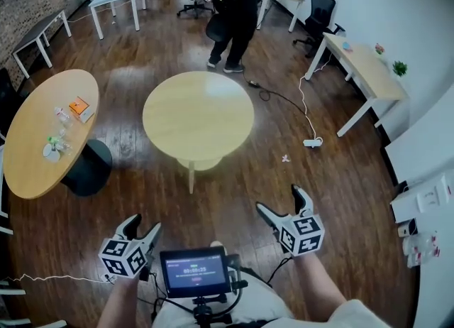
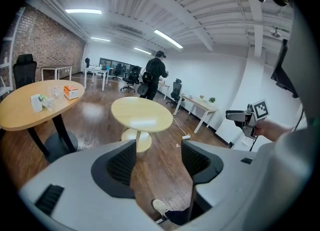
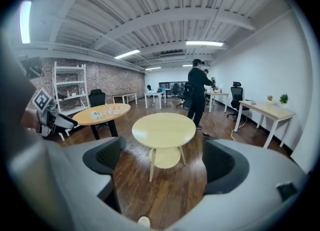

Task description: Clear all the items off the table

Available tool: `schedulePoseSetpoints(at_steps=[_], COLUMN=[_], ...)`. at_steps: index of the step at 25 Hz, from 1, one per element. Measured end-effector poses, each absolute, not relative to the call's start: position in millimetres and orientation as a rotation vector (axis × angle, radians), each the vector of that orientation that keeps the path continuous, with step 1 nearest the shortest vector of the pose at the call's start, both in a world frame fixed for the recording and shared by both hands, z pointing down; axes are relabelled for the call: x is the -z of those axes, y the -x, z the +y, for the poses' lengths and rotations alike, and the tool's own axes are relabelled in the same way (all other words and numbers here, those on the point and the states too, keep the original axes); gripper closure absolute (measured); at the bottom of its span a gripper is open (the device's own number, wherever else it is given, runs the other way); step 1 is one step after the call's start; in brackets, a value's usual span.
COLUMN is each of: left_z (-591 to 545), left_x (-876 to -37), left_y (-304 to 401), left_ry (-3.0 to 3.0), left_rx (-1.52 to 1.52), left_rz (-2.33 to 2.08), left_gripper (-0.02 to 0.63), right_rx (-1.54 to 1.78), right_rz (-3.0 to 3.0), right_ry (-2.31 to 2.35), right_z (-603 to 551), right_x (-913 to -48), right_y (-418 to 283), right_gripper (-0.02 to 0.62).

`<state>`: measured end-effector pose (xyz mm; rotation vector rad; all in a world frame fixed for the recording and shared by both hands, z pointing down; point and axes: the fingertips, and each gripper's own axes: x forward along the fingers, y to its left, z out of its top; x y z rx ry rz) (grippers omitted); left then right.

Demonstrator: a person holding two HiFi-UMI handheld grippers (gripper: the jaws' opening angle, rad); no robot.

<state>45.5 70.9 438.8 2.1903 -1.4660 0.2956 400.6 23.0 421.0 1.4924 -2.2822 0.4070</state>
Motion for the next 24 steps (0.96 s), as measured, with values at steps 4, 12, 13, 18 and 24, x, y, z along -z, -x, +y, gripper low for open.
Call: schedulePoseSetpoints(at_steps=[4,12,13,18,24], left_z=[69.6,66.3,67.9,71.4,69.6], left_x=[-441.0,-434.1,-434.0,-437.0,-434.4], left_y=[-51.1,-72.7,-73.7,-73.9,-79.9], left_ry=[-2.209,-2.246,-2.244,-2.237,-2.246], left_rx=[-0.291,-0.284,-0.286,-0.295,-0.292], left_rz=[-1.449,-1.421,-1.417,-1.406,-1.401], left_gripper=[0.318,0.318,0.318,0.318,0.318], right_rx=[-0.384,-0.328,-0.336,-0.341,-0.336], right_rz=[-2.243,-2.21,-2.208,-2.2,-2.202], right_ry=[-1.49,-1.477,-1.471,-1.451,-1.432], right_z=[37.5,48.9,50.7,52.5,50.8], right_x=[-422.5,-409.5,-410.8,-414.4,-411.6], right_y=[-410.1,-426.7,-427.0,-422.9,-421.3], right_gripper=[0.072,0.072,0.072,0.072,0.072])
